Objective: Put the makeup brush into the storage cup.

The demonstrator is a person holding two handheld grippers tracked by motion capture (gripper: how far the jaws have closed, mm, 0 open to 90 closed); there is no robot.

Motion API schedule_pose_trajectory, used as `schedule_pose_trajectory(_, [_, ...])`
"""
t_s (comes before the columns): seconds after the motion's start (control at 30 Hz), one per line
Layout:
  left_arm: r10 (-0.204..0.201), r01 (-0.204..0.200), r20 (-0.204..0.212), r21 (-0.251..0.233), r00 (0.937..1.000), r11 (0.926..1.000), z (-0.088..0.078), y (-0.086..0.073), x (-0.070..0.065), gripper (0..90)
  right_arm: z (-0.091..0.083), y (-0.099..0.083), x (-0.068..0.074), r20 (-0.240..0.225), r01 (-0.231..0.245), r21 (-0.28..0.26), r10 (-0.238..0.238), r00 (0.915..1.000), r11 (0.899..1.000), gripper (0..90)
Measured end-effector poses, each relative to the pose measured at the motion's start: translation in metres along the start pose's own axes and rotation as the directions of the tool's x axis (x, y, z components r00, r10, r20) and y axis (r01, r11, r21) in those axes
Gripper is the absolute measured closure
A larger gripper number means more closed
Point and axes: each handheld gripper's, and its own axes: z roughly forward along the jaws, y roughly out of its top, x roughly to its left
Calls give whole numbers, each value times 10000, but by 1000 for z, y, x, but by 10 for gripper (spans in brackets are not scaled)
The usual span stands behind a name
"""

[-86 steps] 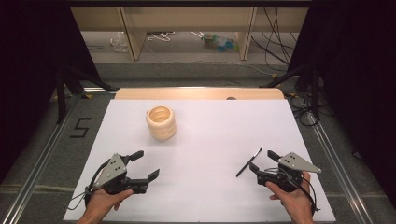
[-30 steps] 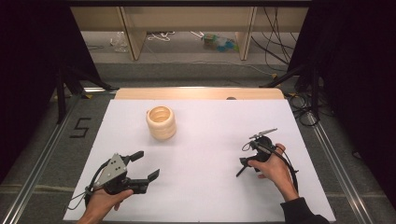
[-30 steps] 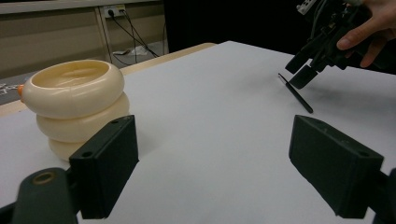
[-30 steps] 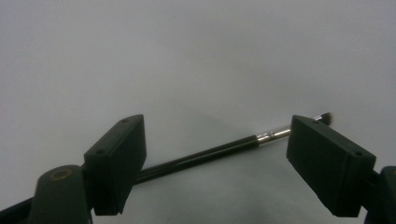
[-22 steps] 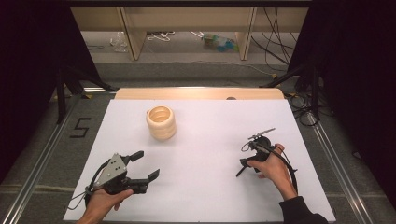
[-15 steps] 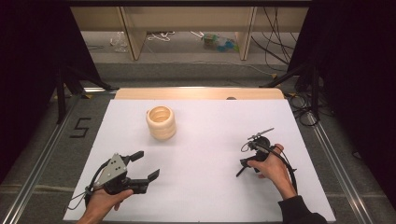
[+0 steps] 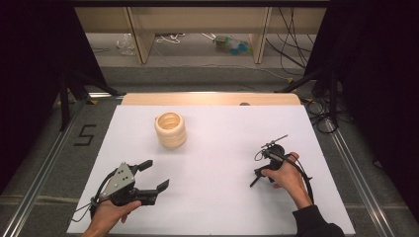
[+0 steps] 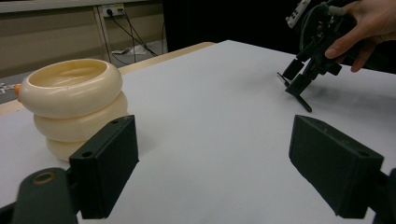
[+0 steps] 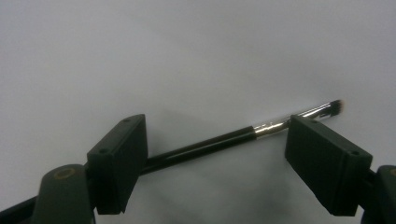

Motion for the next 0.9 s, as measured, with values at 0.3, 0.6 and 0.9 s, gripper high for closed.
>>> schedule_pose_trajectory(0.3, [38,-38,-1,-17,10000,10000,0,0,0,159,3,1,-1,135,271,65,-272,9995,9996,232])
schedule_pose_trajectory(0.6, [37,-37,-3,-35,10000,10000,0,1,0,159,1,4,-3,78,409,321,-411,9991,9987,302])
schedule_pose_trajectory(0.9, [35,-35,4,-12,10000,10000,0,0,0,158,-2,7,-6,-65,754,728,-751,9972,9945,436])
